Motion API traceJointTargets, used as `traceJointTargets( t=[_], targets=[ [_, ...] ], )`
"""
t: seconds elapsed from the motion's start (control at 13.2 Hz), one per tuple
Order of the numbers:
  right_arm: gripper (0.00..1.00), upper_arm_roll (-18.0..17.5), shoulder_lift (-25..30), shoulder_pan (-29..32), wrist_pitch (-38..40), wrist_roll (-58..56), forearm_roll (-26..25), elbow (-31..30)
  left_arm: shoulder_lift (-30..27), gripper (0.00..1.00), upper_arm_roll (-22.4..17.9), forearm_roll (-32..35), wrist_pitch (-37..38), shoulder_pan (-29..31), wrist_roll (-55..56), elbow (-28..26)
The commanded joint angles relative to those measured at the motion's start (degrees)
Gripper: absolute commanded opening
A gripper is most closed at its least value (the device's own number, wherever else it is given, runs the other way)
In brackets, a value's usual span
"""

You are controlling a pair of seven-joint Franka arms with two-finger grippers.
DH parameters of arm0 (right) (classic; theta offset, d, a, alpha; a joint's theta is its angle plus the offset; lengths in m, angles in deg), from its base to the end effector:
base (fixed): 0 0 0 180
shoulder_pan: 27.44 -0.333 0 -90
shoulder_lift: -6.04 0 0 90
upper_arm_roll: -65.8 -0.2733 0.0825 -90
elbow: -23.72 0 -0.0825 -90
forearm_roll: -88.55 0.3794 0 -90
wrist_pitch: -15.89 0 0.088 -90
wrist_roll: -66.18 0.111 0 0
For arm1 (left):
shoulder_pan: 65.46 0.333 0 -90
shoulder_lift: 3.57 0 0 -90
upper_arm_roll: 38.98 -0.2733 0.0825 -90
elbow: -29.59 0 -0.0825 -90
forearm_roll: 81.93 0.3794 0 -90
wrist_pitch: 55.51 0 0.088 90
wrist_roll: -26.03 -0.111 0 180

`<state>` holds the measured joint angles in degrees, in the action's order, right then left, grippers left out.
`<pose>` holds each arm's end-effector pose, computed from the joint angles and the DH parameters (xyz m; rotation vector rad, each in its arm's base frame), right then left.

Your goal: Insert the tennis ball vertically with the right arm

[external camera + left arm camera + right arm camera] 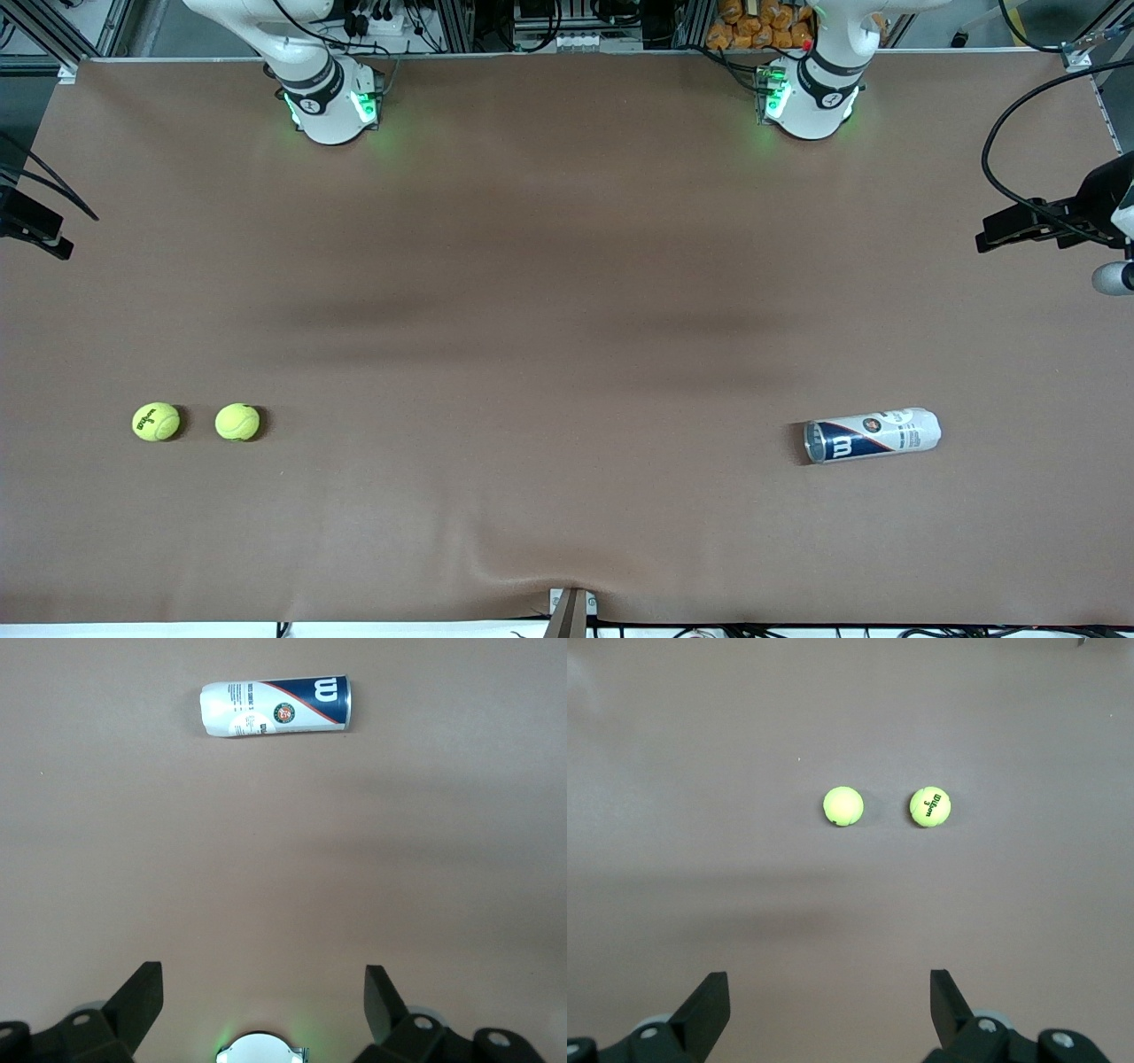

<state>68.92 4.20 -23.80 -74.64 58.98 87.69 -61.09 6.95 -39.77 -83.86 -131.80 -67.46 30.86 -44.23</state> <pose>0.5564 -0.0671 0.6033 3.1151 0.0115 0.1016 0.5718 -0.0172 0.5840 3.1092 0.0893 -0.2211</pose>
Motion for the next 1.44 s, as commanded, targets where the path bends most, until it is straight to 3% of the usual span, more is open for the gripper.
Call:
traceJointTargets(
  t=[0.0,0.91,1.06,1.36],
  targets=[
    [1.0,0.13,0.17,-0.03,0.62,-0.44,0.68,0.52,-1.29,1.0,-0.08,-0.71,0.69,0.15,1.23,-0.27],
    [1.0,0.04,0.17,-0.3,0.71,0.17,0.68,0.52,-0.24,1.0,0.62,4.3,0.69,-0.81,-3.86,-1.59],
    [1.0,0.04,-0.09,-0.3,0.27,0.17,0.6,0.43,2.47,1.0,0.53,4.91,0.78,-1.25,-7.18,-1.68],
    [1.0,0.04,-6.66,0.4,-1.66,0.17,-0.02,0.26,10.29,1.0,0.53,6.41,-1.4,-1.69,-16.23,-1.33]
  ],
)
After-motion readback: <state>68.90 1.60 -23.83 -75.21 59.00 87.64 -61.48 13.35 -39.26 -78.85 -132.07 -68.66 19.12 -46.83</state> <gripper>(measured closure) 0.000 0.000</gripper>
